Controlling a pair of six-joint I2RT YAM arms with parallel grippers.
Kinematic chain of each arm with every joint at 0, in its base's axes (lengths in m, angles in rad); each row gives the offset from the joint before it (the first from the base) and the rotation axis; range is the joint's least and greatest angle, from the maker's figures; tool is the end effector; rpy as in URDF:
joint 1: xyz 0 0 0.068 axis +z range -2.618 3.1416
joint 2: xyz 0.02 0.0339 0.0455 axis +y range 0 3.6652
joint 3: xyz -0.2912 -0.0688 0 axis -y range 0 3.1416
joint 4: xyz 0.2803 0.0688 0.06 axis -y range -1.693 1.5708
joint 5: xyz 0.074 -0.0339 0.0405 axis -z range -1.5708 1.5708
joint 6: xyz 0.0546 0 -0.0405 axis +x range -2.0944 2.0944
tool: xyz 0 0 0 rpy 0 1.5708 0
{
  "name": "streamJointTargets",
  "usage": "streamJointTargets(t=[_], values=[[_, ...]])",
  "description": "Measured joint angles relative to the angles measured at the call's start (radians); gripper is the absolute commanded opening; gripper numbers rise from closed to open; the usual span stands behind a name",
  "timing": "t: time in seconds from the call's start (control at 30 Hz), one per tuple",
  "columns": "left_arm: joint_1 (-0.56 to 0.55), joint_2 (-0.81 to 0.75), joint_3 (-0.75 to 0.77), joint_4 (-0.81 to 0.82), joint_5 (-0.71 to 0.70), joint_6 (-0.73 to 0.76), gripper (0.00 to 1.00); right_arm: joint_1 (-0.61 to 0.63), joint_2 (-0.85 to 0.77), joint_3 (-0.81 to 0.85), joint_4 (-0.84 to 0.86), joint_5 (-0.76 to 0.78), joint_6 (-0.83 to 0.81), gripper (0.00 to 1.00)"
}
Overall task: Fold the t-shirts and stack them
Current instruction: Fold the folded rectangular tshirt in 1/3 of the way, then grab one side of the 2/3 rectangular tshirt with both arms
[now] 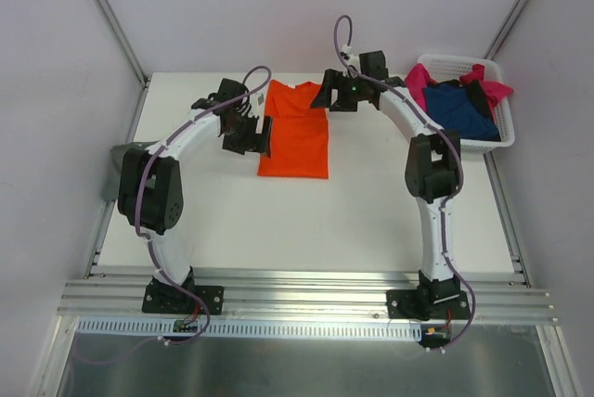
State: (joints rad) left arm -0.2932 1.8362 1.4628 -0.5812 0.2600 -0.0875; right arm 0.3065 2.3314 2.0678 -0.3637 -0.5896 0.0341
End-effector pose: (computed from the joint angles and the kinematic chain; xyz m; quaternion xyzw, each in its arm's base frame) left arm 0.4291 -0.1442 0.2447 0.1361 0.9358 -0.1782 0.2719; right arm 0.5664 0.2111 0.2393 -0.2465 0.8265 0.3288 0.3847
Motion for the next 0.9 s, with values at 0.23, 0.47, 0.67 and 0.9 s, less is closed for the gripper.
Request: streamJointTargets(t=[0.23, 0.47, 0.67, 0.9], values=[[0.017, 0.1, 0.004, 0.0, 0.076, -0.029, 0.72, -0.041, -0.146, -0.148, 0.017, -0.127, 0.059, 0.7], [0.047, 0.164, 0.004, -0.001, 0.157, -0.063, 0.7, -0.113, -0.174, -0.56, 0.058, -0.285, 0.266, 0.66], [0.063, 0.179, 0.004, 0.001, 0.198, -0.086, 0.67, -0.146, -0.146, -0.644, 0.027, -0.341, 0.325, 0.62], [0.065, 0.229, 0.007, 0.018, 0.263, -0.11, 0.6, -0.114, -0.146, -0.644, 0.024, -0.34, 0.325, 0.5]])
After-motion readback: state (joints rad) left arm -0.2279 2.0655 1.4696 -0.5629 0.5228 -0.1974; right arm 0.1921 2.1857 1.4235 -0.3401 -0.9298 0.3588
